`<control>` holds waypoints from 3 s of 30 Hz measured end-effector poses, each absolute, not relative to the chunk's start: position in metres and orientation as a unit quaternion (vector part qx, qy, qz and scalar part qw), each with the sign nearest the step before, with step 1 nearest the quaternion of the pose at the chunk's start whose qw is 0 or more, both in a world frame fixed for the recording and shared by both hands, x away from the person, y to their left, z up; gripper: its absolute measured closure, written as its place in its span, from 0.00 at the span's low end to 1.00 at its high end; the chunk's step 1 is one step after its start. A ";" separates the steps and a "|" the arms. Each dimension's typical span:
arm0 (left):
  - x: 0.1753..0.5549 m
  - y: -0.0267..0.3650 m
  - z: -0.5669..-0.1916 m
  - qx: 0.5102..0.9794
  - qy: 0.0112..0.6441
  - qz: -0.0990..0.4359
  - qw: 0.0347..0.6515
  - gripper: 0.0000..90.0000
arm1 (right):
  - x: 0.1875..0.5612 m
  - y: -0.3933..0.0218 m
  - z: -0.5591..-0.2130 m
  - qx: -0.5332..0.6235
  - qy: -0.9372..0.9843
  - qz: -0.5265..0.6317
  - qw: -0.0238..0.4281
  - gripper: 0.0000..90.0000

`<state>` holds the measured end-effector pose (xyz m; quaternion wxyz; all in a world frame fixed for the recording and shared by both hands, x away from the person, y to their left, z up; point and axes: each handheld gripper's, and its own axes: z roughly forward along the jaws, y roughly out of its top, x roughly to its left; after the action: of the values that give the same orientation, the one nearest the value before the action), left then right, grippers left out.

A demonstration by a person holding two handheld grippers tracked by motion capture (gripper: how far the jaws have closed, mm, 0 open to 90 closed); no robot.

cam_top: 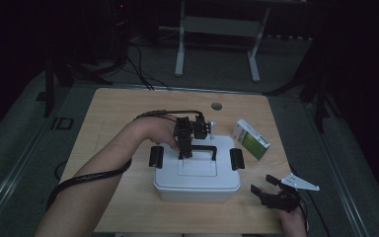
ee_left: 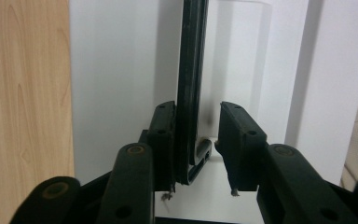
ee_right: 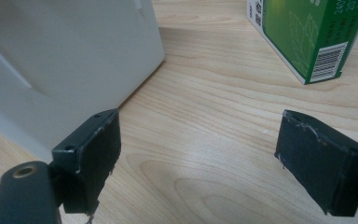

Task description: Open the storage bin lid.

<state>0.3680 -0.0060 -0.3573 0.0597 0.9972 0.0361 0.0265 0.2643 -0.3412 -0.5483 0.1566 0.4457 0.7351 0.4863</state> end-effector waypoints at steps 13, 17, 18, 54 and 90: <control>0.367 -0.015 -0.361 0.999 0.035 0.013 0.035 0.92 | 0.264 -0.343 -0.548 0.448 0.733 0.489 0.154 0.15; 0.367 -0.015 -0.361 0.999 0.031 0.004 0.037 0.93 | 0.264 -0.342 -0.549 0.447 0.734 0.488 0.155 0.15; 0.367 -0.015 -0.360 0.999 0.031 0.005 0.037 0.93 | 0.264 -0.342 -0.548 0.446 0.734 0.488 0.156 0.15; 0.366 0.023 -0.318 0.995 0.057 0.032 0.080 0.93 | 0.264 -0.342 -0.549 0.449 0.733 0.487 0.153 0.15; 0.340 0.156 -0.315 0.978 0.171 0.055 0.103 0.93 | 0.266 -0.339 -0.550 0.452 0.735 0.482 0.152 0.15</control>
<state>0.3401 0.1564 -0.3146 0.1034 0.9782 0.1715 0.0551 0.2656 -0.3389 -0.5501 0.1521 0.4523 0.7346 0.4823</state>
